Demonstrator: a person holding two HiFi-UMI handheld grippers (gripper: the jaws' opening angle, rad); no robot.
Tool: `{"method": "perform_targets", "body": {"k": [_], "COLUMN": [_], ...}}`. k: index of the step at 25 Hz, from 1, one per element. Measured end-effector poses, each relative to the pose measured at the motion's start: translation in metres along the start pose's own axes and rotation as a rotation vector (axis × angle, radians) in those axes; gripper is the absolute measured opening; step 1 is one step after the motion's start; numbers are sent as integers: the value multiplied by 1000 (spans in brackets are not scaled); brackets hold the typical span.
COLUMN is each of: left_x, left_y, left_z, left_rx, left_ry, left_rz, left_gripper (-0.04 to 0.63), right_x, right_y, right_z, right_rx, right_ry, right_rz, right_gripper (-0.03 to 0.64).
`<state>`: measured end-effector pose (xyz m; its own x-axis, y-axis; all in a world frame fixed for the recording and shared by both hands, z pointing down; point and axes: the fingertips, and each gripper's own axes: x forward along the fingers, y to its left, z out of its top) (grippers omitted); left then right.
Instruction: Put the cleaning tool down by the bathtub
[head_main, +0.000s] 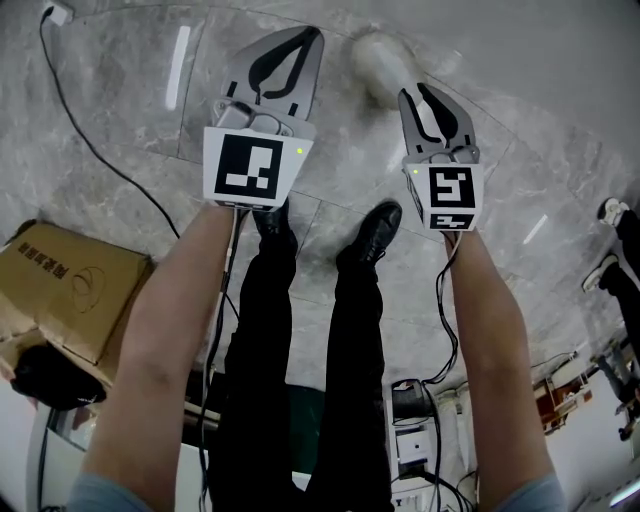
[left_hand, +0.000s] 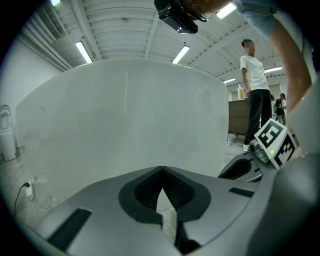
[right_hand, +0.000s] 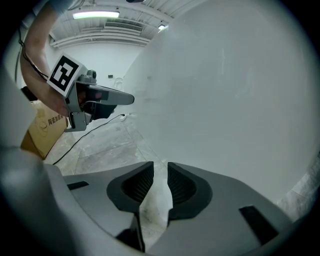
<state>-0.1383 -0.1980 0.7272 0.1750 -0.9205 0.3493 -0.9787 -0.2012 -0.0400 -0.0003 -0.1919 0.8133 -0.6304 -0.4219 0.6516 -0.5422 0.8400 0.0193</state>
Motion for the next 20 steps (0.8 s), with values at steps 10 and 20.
{"method": "perform_targets", "body": {"k": [10, 20], "left_x": [-22, -76], "left_y": [12, 32], "left_z": [113, 247], "left_rx": [-30, -54], "left_ry": [-116, -186], "left_rz": [29, 82], "left_gripper": [15, 15], "right_x": [-57, -142], "right_y": [1, 9], "right_z": [122, 305], "right_rx": [71, 112], "right_ry": [-181, -487], "right_rz": [-55, -115], "right_gripper": [57, 15]}}
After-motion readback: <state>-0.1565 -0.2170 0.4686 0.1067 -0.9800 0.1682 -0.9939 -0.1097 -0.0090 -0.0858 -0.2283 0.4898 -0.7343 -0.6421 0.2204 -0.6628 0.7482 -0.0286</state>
